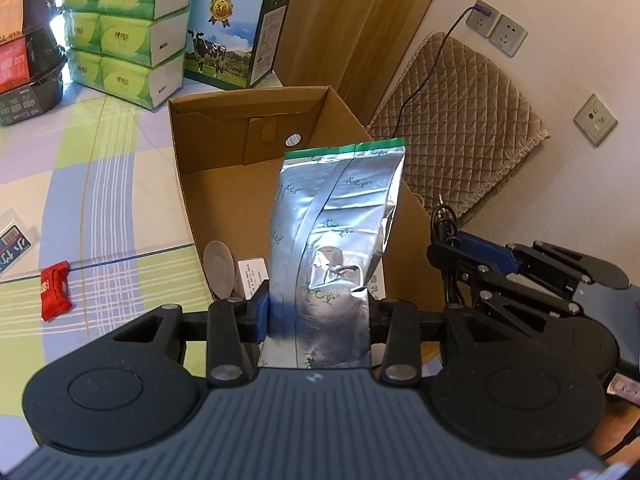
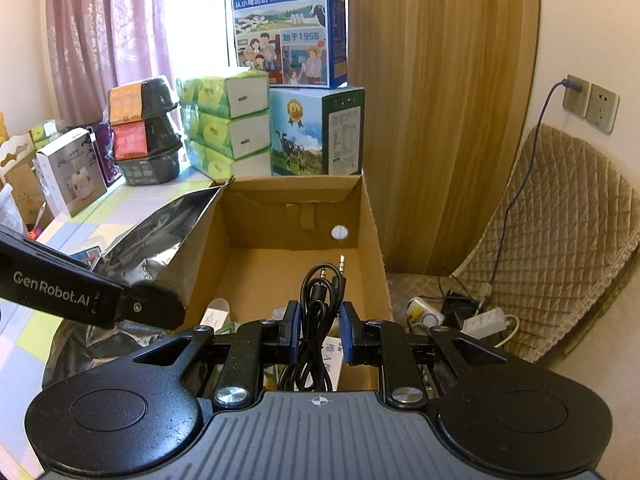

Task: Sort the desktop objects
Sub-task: 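Carry the foil bag with the left tool while the right tool carries the black cable over the cardboard box, then release the foil bag with the left tool while the right tool drops the black cable into the box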

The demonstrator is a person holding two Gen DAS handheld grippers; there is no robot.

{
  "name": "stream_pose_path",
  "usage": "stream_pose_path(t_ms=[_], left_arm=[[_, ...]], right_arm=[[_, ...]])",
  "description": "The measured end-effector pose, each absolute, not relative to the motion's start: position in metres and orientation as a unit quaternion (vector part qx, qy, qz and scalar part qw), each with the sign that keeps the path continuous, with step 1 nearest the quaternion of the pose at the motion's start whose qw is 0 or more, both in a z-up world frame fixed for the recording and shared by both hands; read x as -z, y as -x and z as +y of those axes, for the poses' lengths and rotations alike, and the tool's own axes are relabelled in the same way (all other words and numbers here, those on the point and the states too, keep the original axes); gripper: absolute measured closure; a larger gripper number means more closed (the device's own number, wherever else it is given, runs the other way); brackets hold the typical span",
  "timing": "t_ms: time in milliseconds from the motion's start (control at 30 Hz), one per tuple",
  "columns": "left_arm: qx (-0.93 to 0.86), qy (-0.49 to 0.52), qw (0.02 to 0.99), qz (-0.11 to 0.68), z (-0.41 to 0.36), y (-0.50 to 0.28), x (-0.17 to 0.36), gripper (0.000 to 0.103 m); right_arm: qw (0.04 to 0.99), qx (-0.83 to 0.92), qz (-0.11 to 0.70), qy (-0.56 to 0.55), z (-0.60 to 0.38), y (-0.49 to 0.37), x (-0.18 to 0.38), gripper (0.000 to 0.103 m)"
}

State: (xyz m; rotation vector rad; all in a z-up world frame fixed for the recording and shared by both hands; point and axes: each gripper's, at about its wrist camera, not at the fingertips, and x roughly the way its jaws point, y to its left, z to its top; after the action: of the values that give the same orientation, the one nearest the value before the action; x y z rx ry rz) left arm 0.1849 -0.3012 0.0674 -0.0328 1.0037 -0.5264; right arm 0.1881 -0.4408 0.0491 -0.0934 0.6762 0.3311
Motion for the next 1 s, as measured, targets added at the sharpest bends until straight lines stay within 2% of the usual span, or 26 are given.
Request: stream_pose_path(t_ms=[400, 533, 700, 1000], left_arm=[[0.246, 0.032, 0.844, 0.475, -0.303, -0.192, -0.064, 0.068], [0.241, 0.043, 0.85, 0.467, -0.3, -0.196, -0.067, 0.061], [0.236, 0.043, 0.861, 0.449, -0.289, -0.194, -0.077, 0.061], [0.217, 0.056, 0.87, 0.438, -0.26, -0.181, -0.079, 0.052]], right_arm=[[0.929, -0.161, 0.331, 0.046, -0.441, -0.192, -0.048, 0.086], [0.929, -0.16, 0.33, 0.047, -0.44, -0.194, -0.05, 0.086], [0.929, -0.163, 0.329, 0.048, -0.439, -0.195, -0.051, 0.086], [0.929, -0.176, 0.322, 0.035, -0.43, -0.197, -0.053, 0.086]])
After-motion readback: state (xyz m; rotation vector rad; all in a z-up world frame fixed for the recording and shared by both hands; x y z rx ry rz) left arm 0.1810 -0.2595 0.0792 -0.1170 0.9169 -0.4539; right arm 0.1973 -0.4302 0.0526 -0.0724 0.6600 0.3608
